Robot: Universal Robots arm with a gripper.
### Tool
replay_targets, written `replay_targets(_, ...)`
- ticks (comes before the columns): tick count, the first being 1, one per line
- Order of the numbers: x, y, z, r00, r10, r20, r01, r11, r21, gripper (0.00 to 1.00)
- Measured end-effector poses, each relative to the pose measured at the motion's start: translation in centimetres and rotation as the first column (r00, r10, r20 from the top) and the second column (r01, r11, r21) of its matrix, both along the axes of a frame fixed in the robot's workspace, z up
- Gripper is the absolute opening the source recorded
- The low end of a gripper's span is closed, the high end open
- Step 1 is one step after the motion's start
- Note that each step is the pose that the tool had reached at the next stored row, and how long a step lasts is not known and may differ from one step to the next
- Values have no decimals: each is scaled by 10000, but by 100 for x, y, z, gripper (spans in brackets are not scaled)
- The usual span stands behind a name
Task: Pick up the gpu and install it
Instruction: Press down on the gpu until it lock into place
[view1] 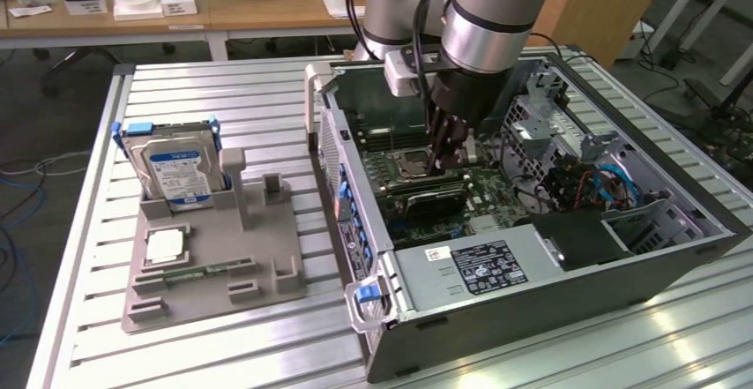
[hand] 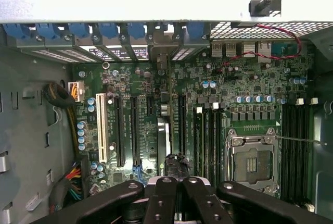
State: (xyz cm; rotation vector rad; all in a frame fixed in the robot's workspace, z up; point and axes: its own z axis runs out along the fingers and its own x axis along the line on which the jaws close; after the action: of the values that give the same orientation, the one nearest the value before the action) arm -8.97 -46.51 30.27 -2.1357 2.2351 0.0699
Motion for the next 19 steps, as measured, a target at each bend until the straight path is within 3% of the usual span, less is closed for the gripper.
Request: replay_targets(19,0,0,-35,10000,0,2,0,10000,3,11)
